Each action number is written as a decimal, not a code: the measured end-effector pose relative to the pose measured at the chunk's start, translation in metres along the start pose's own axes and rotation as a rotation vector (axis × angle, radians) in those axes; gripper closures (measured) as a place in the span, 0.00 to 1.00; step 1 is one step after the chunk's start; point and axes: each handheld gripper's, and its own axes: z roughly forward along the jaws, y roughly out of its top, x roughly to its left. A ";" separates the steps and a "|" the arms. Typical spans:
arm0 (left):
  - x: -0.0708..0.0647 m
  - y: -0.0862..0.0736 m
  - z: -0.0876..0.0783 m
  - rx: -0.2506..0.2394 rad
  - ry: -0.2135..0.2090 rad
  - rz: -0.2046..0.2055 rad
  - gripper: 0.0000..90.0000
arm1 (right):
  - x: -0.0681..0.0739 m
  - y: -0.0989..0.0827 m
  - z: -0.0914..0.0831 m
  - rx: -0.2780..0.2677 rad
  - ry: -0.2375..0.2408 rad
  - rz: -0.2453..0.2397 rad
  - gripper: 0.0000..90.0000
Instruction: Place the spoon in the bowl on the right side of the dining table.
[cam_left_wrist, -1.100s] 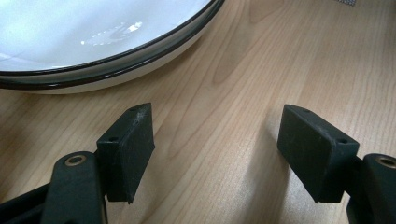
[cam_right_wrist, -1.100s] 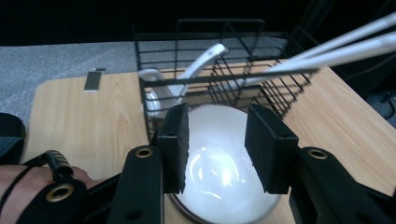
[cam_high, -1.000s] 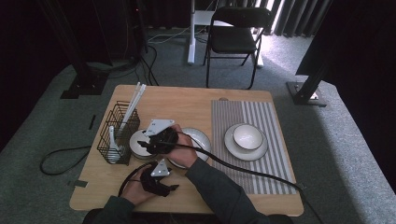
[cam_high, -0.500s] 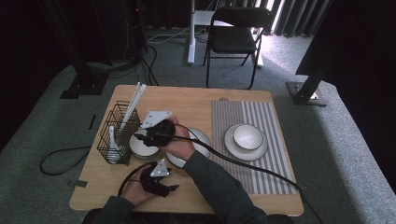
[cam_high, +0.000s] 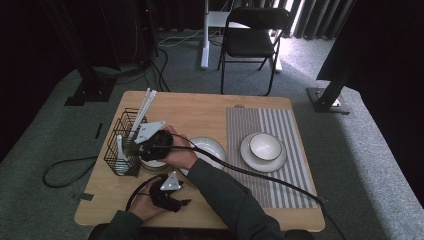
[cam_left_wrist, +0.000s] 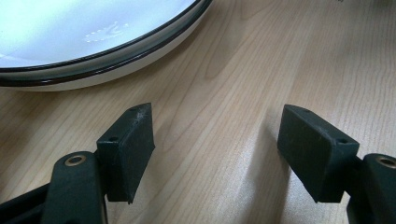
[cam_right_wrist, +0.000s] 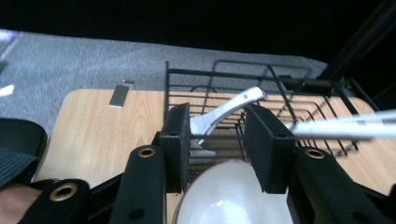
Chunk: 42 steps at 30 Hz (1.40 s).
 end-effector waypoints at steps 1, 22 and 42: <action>0.000 0.000 0.000 0.000 -0.001 0.002 0.31 | 0.002 0.001 0.001 -0.008 0.013 -0.006 0.69; 0.000 -0.001 0.000 -0.004 -0.008 0.003 0.31 | 0.011 -0.014 0.027 0.048 0.093 -0.063 0.72; 0.000 -0.001 0.000 -0.005 -0.006 0.004 0.31 | 0.007 -0.017 0.033 0.050 0.079 -0.060 0.76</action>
